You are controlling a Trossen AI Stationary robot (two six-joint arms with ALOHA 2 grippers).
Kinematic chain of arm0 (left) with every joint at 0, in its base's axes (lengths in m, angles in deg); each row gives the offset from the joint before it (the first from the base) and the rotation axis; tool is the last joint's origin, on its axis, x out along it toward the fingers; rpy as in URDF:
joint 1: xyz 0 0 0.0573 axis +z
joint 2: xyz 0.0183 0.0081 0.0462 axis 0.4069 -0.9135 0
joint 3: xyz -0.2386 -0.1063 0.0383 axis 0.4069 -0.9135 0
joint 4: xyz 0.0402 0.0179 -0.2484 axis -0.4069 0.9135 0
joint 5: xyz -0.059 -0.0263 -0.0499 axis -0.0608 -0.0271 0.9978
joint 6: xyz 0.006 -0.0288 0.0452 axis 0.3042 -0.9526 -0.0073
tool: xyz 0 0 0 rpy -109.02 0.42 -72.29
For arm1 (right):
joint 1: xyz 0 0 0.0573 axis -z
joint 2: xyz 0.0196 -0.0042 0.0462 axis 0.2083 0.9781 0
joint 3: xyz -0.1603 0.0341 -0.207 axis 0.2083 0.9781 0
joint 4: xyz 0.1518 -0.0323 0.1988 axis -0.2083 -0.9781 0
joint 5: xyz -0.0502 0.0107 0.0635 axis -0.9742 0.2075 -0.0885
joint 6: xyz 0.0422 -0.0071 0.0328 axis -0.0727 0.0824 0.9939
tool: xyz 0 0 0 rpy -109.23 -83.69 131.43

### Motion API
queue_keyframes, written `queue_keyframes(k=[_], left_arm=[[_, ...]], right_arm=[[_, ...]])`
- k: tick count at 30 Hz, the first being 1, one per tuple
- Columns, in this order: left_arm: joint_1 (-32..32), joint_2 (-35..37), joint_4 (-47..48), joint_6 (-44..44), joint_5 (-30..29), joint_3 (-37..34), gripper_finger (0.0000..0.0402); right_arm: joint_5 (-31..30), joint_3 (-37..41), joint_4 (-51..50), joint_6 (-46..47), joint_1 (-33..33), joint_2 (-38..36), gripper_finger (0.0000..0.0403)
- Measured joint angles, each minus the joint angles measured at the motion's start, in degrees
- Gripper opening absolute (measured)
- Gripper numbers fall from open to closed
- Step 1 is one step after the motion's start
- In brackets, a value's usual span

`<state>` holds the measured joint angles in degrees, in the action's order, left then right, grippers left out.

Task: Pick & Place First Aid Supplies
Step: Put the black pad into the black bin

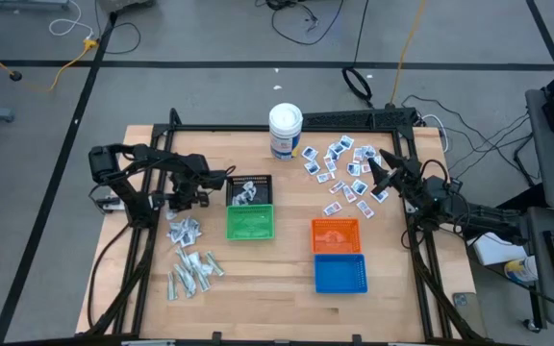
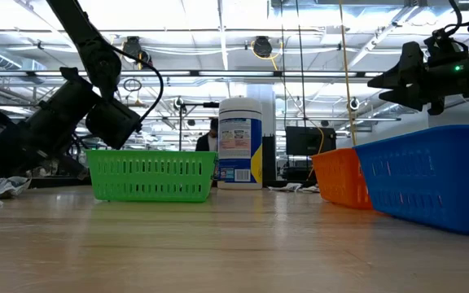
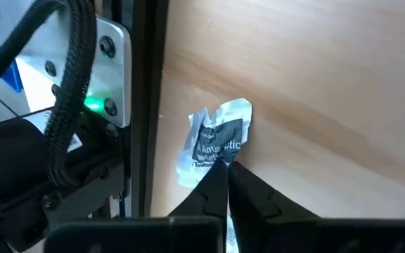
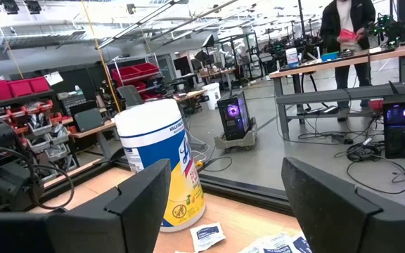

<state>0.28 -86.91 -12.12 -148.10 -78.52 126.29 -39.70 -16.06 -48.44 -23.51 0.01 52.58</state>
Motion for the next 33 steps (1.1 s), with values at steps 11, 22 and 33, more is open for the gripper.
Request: queue_keyframes(k=[11, 22, 33], left_arm=[[-0.3, 0.7, -6.1, 5.8, 4.2, 1.5, 0.0002], [-0.2, 1.8, 1.0, 10.1, 0.2, 9.4, 0.0001], [0.0, 5.4, 4.9, 24.6, -0.7, 17.1, 0.0]], right_arm=[[0.0, 0.0, 0.0, 0.0, 0.0, 0.0, 0.0267], [0.0, 0.0, 0.0, 0.0, 0.0, 0.0, 0.0267], [0.0, 0.0, 0.0, 0.0, 0.0, 0.0, 0.0267]])
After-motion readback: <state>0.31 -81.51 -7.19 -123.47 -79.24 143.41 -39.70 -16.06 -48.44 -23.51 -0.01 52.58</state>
